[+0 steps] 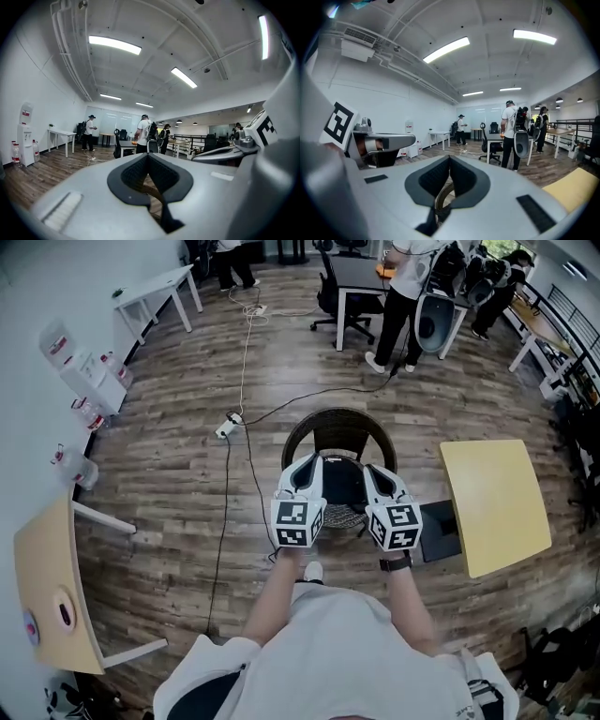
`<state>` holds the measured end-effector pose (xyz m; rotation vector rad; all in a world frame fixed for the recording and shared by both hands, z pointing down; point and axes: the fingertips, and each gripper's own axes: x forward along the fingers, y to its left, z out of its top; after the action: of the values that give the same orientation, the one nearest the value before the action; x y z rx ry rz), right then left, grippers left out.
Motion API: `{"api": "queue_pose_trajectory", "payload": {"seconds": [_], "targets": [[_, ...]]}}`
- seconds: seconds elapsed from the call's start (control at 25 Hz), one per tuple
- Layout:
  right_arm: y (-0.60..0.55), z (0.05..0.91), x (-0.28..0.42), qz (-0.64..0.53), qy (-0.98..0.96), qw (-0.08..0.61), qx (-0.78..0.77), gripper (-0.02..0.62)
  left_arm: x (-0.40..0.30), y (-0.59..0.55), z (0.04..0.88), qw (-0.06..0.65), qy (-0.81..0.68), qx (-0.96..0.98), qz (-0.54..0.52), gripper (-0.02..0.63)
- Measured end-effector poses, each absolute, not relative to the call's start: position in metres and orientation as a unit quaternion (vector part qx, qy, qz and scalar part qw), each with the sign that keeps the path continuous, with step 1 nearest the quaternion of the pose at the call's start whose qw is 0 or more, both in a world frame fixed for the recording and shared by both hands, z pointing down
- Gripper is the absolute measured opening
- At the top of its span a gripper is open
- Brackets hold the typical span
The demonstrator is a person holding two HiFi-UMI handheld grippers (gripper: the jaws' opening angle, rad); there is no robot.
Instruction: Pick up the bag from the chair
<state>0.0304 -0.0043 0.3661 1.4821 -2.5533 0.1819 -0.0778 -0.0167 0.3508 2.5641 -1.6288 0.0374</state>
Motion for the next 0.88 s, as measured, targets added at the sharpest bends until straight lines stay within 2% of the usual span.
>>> {"api": "queue_pose_trajectory", "payload": {"seconds": [0.24,0.6,0.88], "targets": [[-0.05,0.389,0.021,0.072,-0.846,0.116,0.515,0.01,-0.091,-0.061,0.378,0.101,-0.507,0.856,0.011,0.005],[-0.085,0.462,0.043,0.13,-0.829,0.175,0.516,0.011,-0.07,-0.1,0.45,0.133,-0.489,0.859,0.07,0.005],[-0.128,0.527,0.055,0.181,-0.824,0.196,0.5,0.011,-0.054,-0.138,0.51,0.199,-0.482,0.846,0.108,0.005]]}}
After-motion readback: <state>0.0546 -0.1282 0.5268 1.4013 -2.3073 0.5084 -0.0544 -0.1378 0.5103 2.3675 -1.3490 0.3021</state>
